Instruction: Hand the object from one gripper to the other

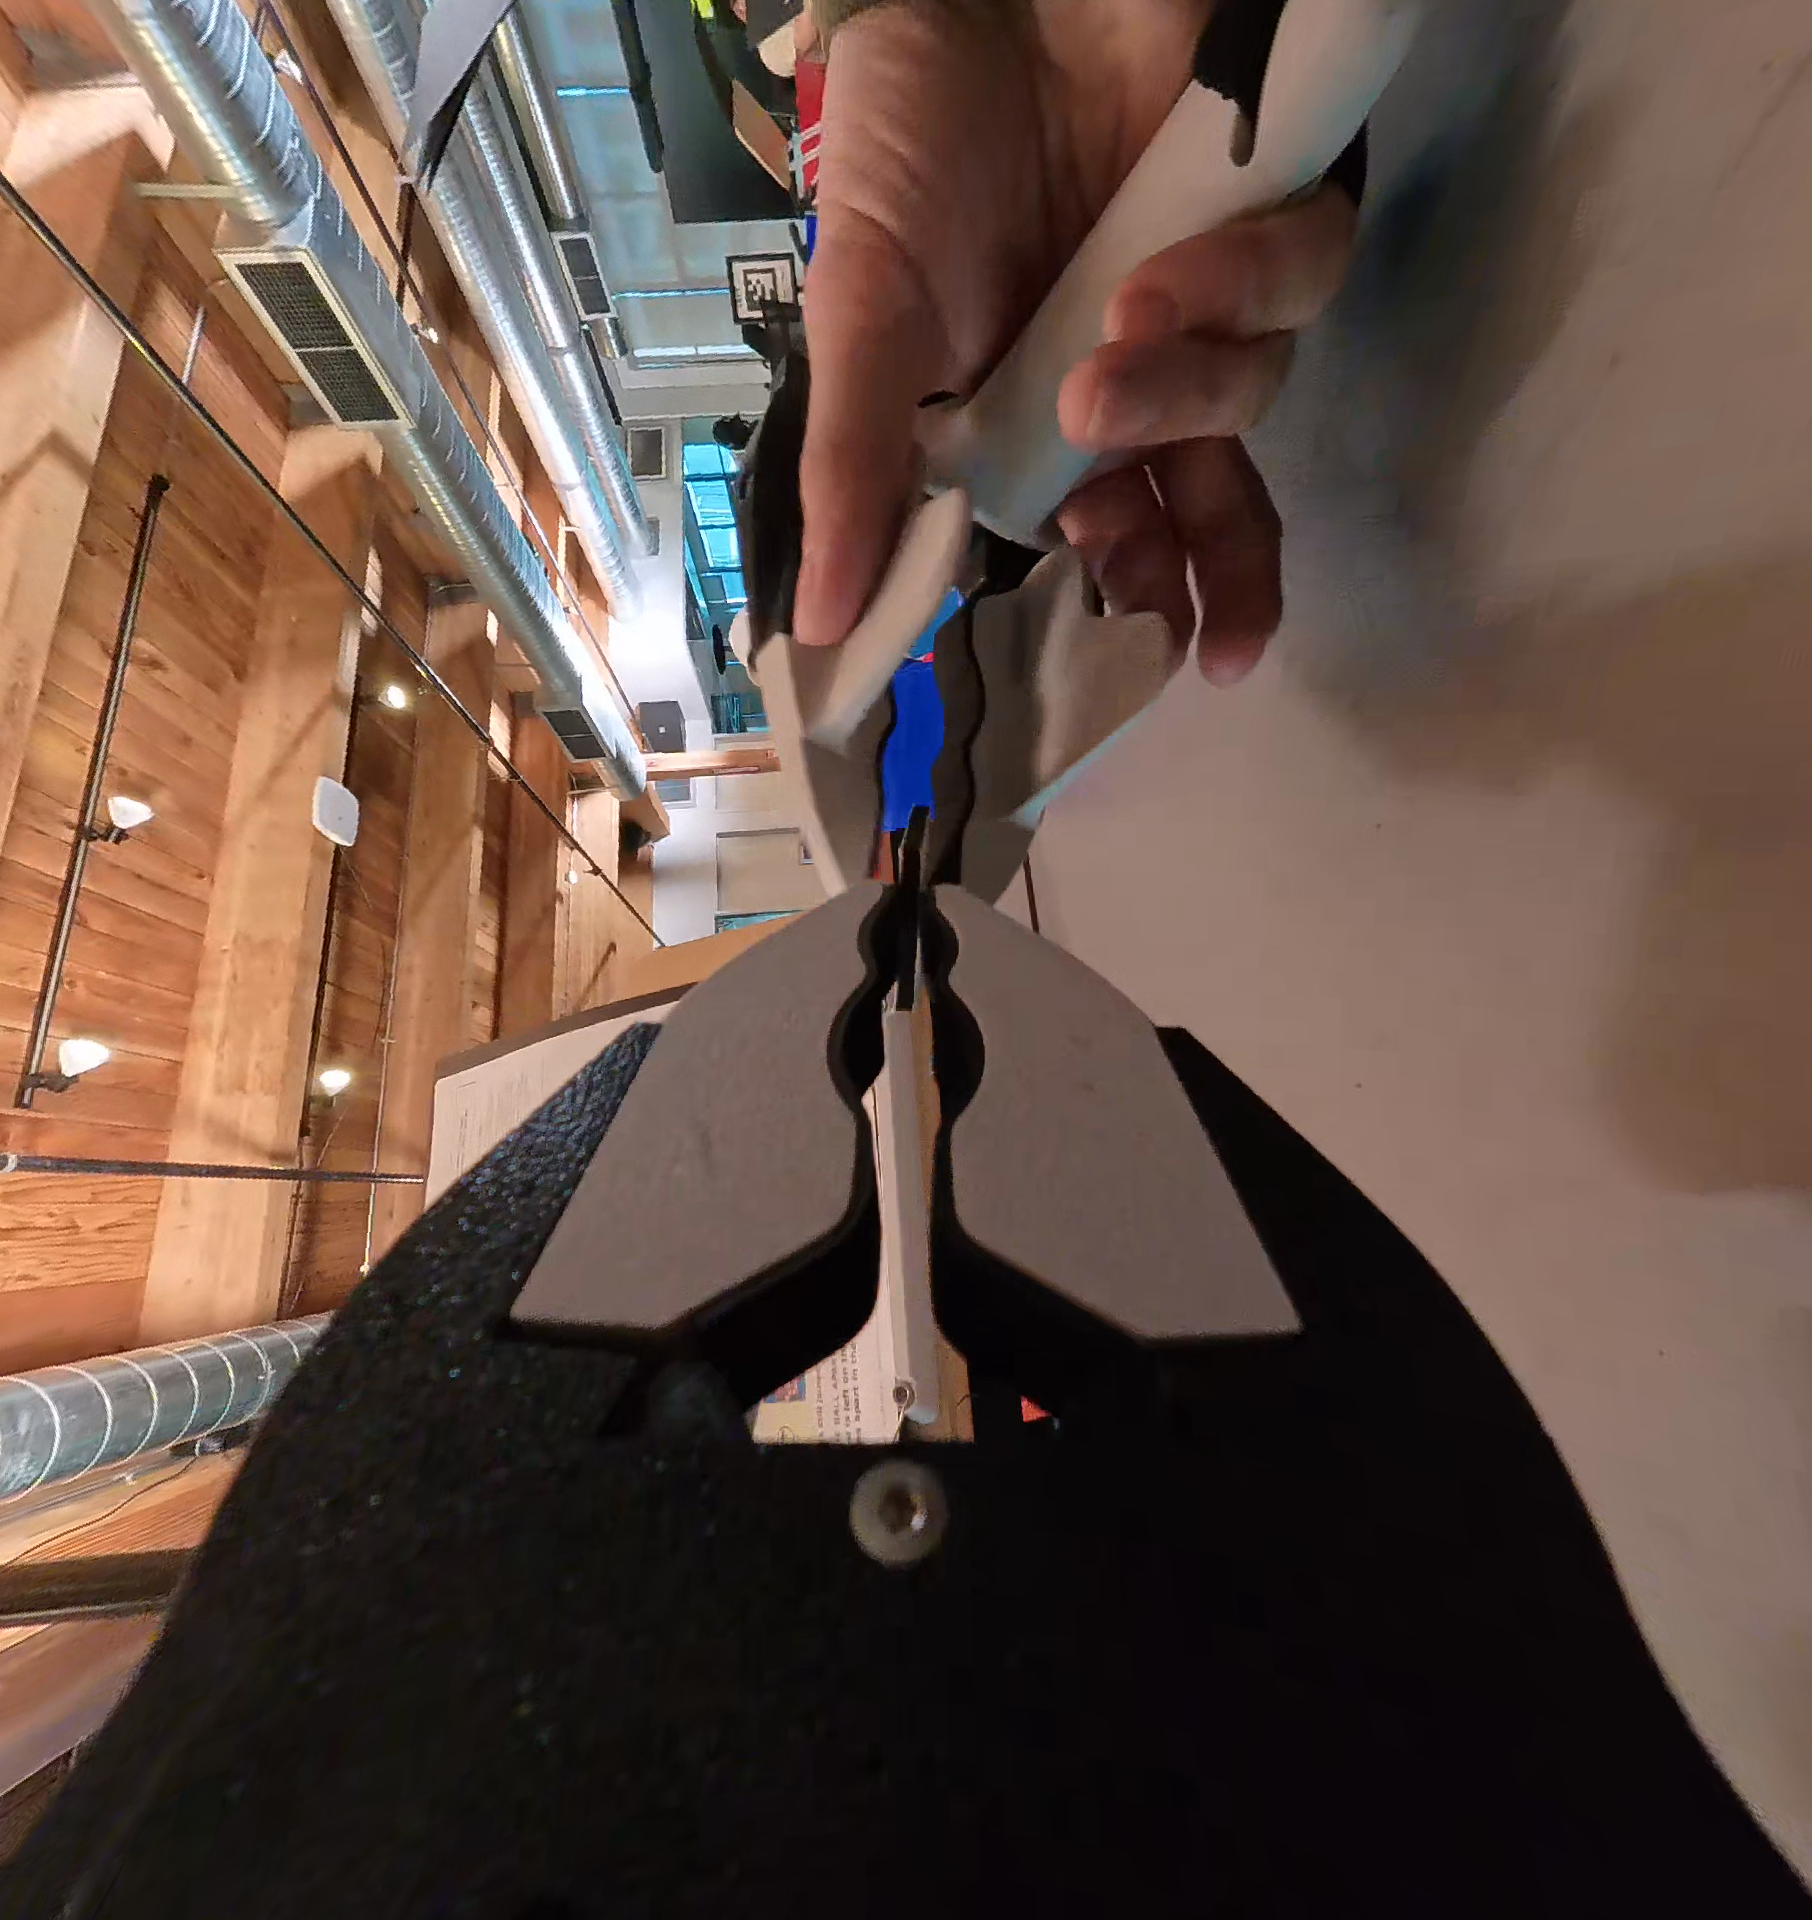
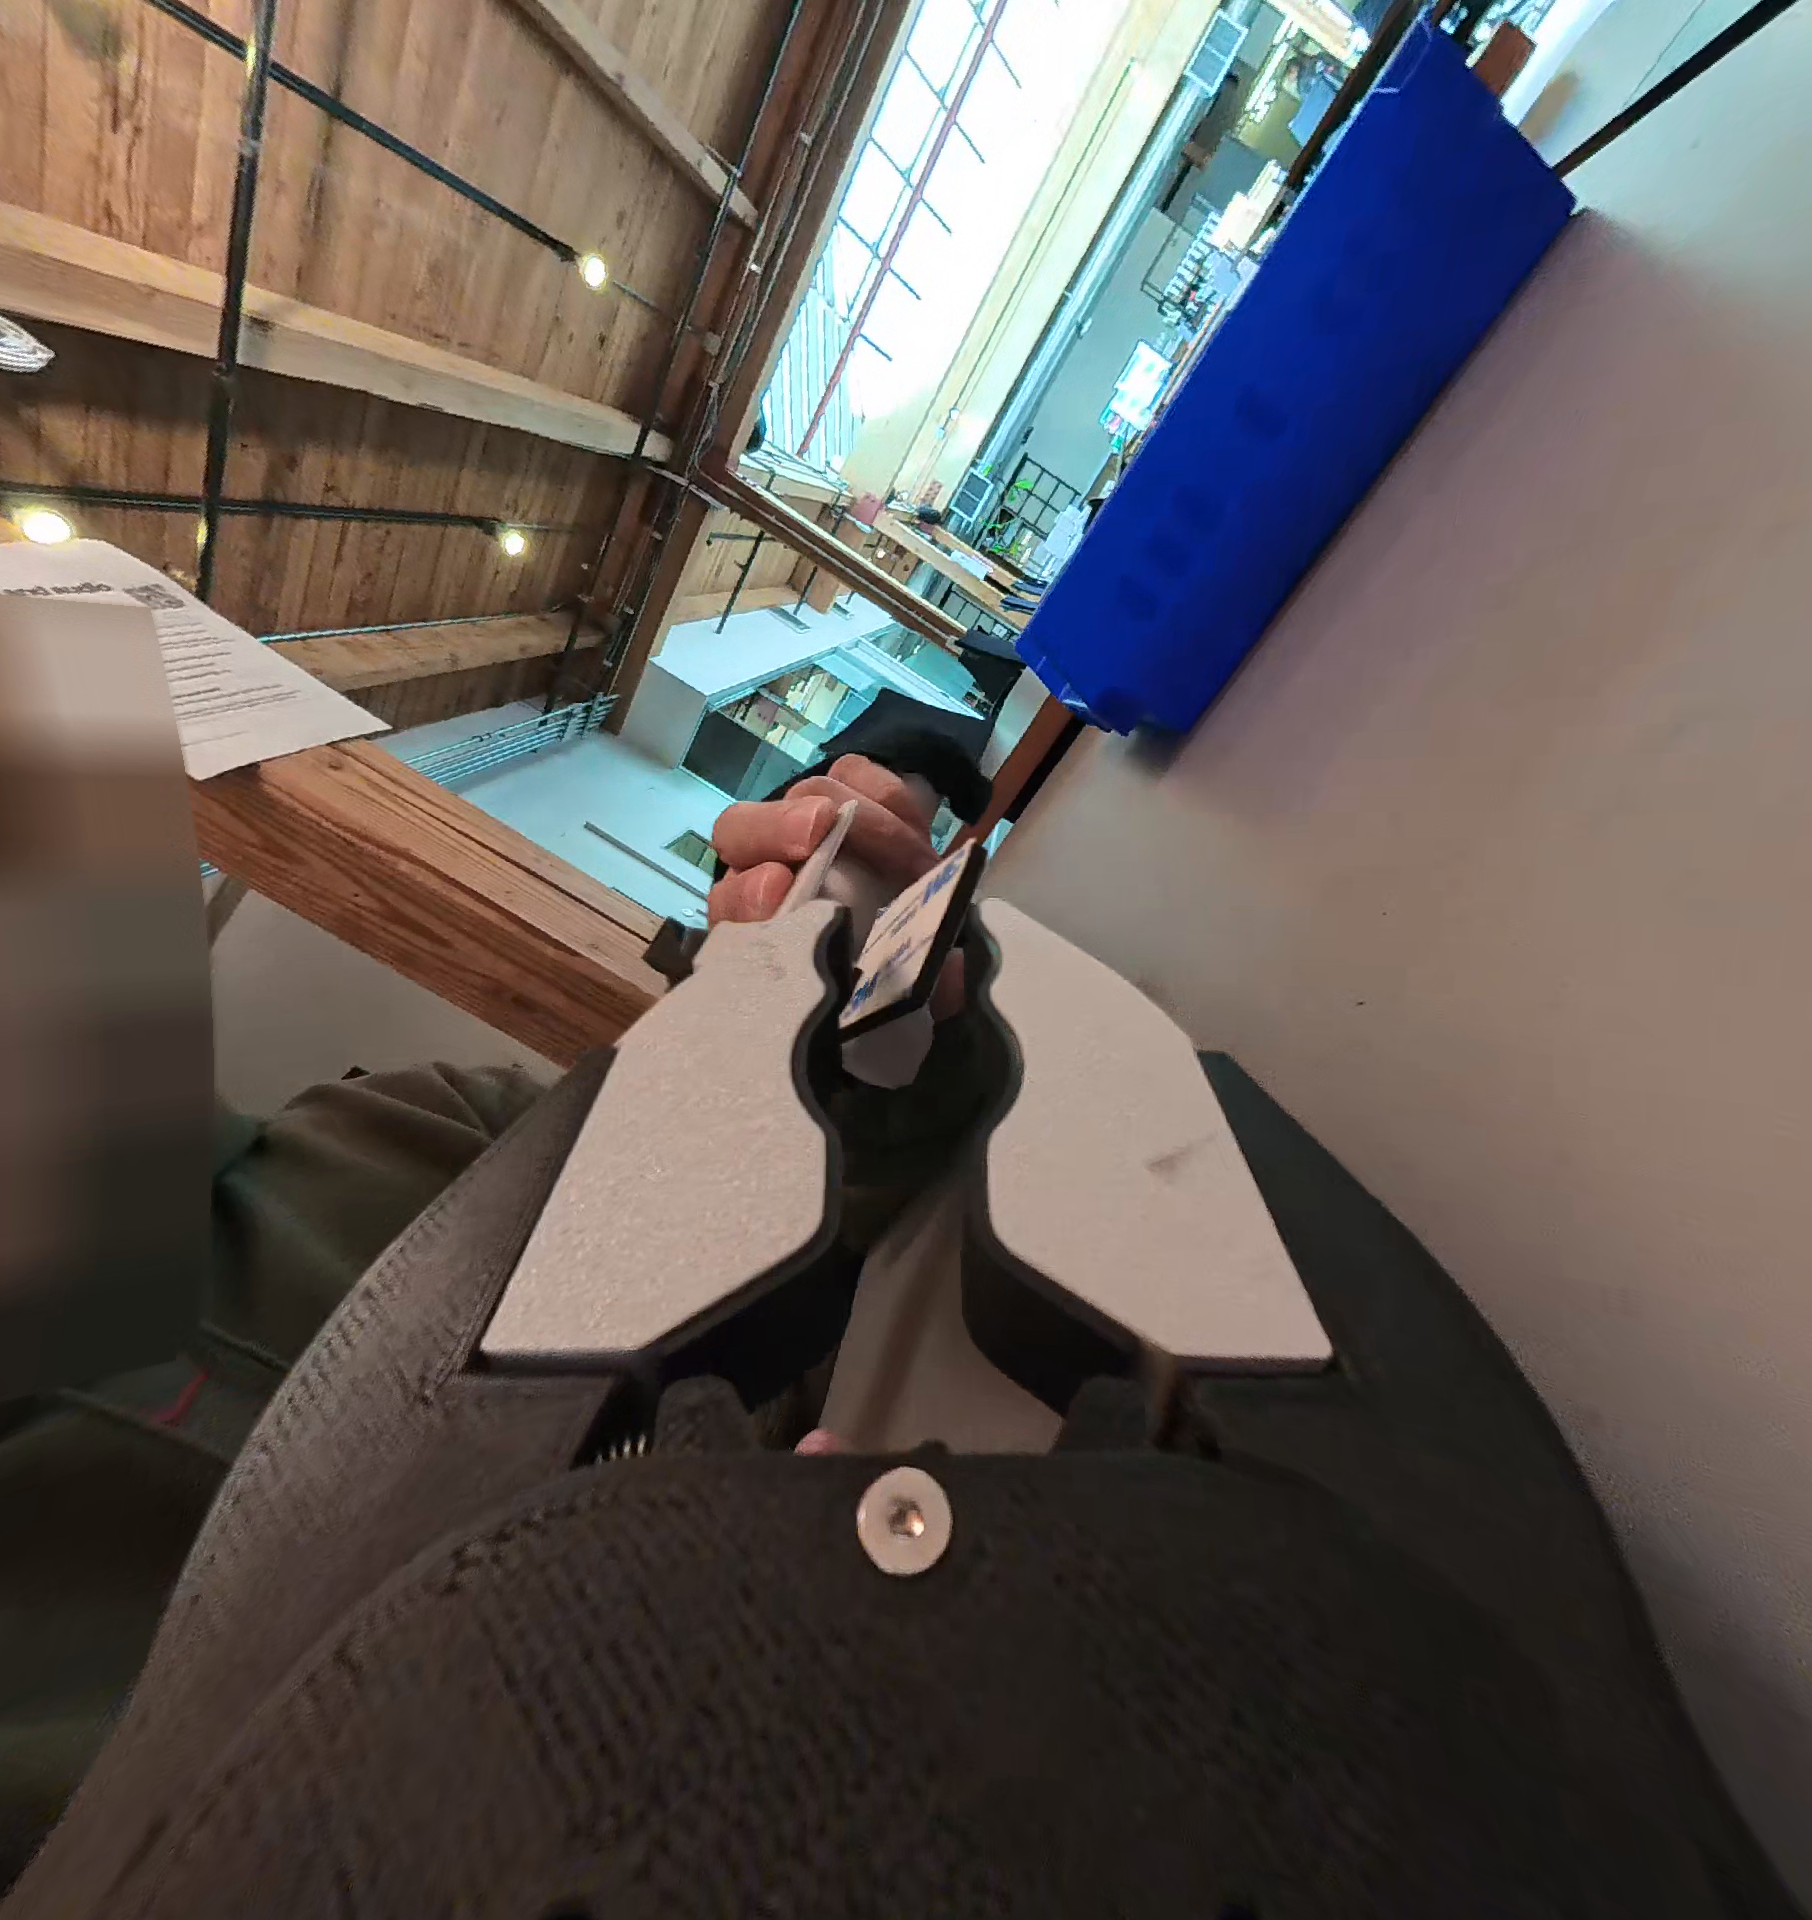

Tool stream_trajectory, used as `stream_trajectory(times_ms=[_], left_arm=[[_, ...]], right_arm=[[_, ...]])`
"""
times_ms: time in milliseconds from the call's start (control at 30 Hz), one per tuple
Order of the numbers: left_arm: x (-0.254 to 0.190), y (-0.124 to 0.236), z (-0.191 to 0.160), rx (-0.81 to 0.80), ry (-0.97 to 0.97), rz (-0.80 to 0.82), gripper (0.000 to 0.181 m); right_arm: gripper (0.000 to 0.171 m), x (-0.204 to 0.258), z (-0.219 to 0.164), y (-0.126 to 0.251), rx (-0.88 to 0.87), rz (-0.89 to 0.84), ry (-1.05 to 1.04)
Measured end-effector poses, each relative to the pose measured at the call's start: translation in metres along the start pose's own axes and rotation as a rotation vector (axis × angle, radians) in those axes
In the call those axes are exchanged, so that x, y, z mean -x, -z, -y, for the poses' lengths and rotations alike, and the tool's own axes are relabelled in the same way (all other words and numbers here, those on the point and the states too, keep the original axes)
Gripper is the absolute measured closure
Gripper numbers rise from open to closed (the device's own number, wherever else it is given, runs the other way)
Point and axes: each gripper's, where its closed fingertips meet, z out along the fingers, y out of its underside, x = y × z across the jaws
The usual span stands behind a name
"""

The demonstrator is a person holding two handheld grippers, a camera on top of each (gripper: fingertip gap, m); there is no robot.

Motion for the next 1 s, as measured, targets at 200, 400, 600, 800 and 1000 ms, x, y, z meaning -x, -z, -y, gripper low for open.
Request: stream_trajectory(times_ms=[200,400,600,800,1000], left_arm=[[0.001,0.0,-0.009,0.025,0.018,0.012,0.176],[0.006,0.001,-0.02,-0.002,0.419,0.035,0.152],[0.027,0.005,-0.019,-0.262,1.419,-0.1,0.145],[0.034,0.009,-0.028,-0.467,1.959,-0.251,0.144],[0.031,0.012,-0.02,-0.501,1.914,-0.302,0.159]], right_arm=[[0.165,0.002,0.005,0.001,-0.016,0.003,0.064],[0.167,0.006,0.017,0.001,-0.041,-0.085,0.306],[0.168,0.027,0.038,0.01,-0.178,-0.094,0.564],[0.168,0.044,0.033,-0.001,-0.204,-0.048,0.721],[0.167,0.043,0.023,-0.011,-0.174,-0.033,0.763]])
